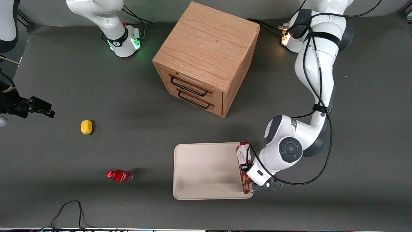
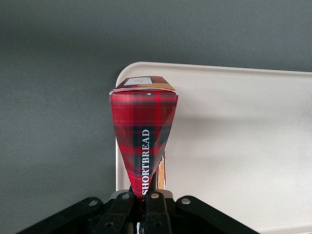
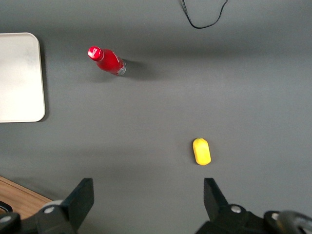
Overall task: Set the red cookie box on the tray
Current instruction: 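Lower the box onto the tray and open the left gripper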
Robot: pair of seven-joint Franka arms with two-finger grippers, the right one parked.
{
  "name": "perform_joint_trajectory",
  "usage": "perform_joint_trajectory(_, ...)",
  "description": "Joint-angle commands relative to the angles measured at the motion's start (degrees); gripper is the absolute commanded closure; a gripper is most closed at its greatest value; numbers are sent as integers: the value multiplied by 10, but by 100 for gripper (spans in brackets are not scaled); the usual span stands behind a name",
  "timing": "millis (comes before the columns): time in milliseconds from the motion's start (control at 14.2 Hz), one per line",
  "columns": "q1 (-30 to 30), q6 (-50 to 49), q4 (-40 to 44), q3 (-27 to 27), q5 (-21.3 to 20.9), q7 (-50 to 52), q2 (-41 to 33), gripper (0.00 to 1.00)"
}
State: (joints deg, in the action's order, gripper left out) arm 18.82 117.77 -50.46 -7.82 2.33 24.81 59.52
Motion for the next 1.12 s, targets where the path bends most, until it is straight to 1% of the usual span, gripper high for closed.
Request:
perform_joint_trajectory(0,9,12,20,3,6,9,16,100)
perform_joint_trajectory(281,10,34,7,3,6,8,24,100)
perform_joint_trajectory(351,10,37,5,3,6,6,26,86)
perform_joint_trajectory(491,10,44,2,3,6,5,28,49)
perform_joint_trajectory(561,10,44,-1,3,5,6,28,0)
perform_joint_trajectory(842,6,23,-5,3,5,7,19,0)
perform_joint_trajectory(1053,2,-39,-5,4,1,6,-9,0)
